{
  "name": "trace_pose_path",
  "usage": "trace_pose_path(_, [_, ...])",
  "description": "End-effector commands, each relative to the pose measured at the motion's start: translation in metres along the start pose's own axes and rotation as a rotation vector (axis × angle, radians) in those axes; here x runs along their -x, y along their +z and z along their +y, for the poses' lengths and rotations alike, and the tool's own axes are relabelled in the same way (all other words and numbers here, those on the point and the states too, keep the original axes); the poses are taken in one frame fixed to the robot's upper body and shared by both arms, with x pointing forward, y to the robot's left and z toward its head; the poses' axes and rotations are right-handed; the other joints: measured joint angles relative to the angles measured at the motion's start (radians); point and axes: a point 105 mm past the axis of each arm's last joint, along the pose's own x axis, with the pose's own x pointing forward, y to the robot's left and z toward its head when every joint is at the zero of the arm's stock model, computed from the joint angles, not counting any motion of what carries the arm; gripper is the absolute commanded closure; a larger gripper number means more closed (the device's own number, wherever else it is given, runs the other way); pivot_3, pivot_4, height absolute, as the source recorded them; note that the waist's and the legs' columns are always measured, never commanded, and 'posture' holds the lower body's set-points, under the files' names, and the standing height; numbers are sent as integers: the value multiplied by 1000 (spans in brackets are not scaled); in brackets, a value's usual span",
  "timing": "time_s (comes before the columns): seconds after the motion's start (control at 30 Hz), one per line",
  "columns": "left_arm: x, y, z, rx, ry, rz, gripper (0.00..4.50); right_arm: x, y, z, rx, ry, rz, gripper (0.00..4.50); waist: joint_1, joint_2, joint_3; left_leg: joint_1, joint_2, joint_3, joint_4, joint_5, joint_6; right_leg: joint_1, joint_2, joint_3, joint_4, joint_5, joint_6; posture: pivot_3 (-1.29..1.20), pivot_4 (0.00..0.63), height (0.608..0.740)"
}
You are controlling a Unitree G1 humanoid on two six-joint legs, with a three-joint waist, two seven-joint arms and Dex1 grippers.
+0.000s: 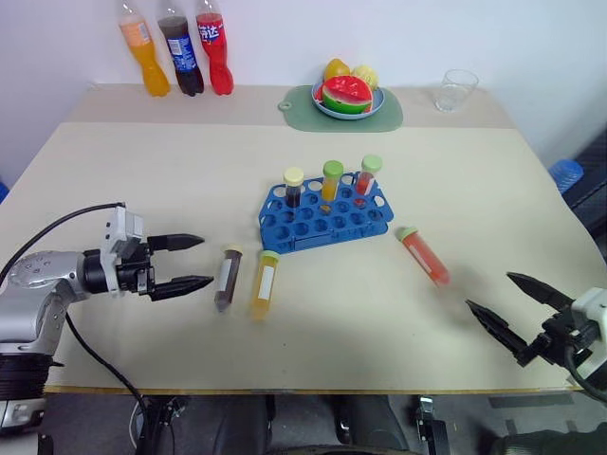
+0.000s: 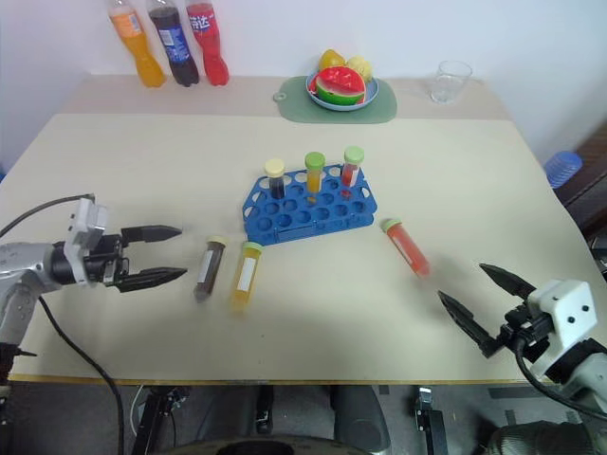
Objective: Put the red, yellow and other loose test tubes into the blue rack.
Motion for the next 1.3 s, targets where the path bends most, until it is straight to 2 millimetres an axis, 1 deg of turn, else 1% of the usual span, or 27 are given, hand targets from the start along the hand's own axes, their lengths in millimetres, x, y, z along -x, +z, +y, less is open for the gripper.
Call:
trace_pose_path(0.03, [3, 12, -2, -68, -15, -10, 22, 0, 10, 1, 22, 2, -42, 93, 0, 0, 0, 0, 0, 0, 0, 0, 0, 0, 0, 0, 0, 0, 0, 0, 150, 740])
trace_pose_path(0.17, [-1, 17, -1, -66, -27, -34, 22, -6, 11, 0, 27, 2, -55, 93, 2, 0, 0, 0, 0, 0, 0, 0, 0, 0, 0, 0, 0, 0, 0, 0, 150, 740])
trace_pose_path(0.37, [-10, 18, -8, -147, -118, -7, 22, -19, 18, 3, 19, 34, -63, 93, 1, 0, 0, 0, -1, 0, 0, 0, 0, 0, 0, 0, 0, 0, 0, 0, 150, 740])
trace_pose_path(0.47, [-20, 17, -22, -154, -206, -2, 22, -37, 26, -8, 2, 20, -19, 93, -2, 0, 0, 0, -1, 1, 0, 0, 0, 0, 0, 0, 0, 0, 0, 0, 150, 740])
trace_pose_path(0.6, [-35, 17, -28, -216, -256, 11, 22, -61, 37, -25, -46, 12, 77, 93, -1, 1, 0, 0, -1, 1, 1, 0, 0, -1, 0, 1, 0, 1, -1, 0, 150, 740])
trace_pose_path(0.7, [-42, 19, -31, -228, -281, -2, 22, -76, 42, -30, -73, 36, 178, 93, 4, 1, 1, -2, -1, 0, 0, 0, 0, -2, 1, 0, 0, 1, -1, 0, 150, 740])
trace_pose_path(0.9, [-49, 21, -36, -230, -312, -6, 22, -106, 52, -37, -199, 98, 388, 93, -2, 2, 2, -3, -1, 1, 1, 0, 1, -4, 1, 1, 0, 1, -1, 0, 150, 740])
trace_pose_path(1.07, [-52, 17, -44, -221, -319, -3, 22, -126, 47, -39, -262, 127, 502, 93, -3, 2, 2, -5, -1, 1, 0, 0, 1, -6, 1, 1, 1, 1, -1, 0, 150, 740])
trace_pose_path(1.23, [-46, 14, -52, -181, -302, 12, 22, -147, 32, -35, -345, 168, 603, 93, -3, 2, 2, -16, -1, 2, 3, 0, 1, -16, 1, 1, 3, 2, 0, 0, 150, 740])
trace_pose_path(1.3, [-45, 13, -54, -178, -295, 21, 22, -153, 27, -35, -353, 170, 634, 93, -3, 2, 2, -17, -1, 2, 3, 0, 1, -17, 2, 1, 3, 3, 2, 0, 150, 740])
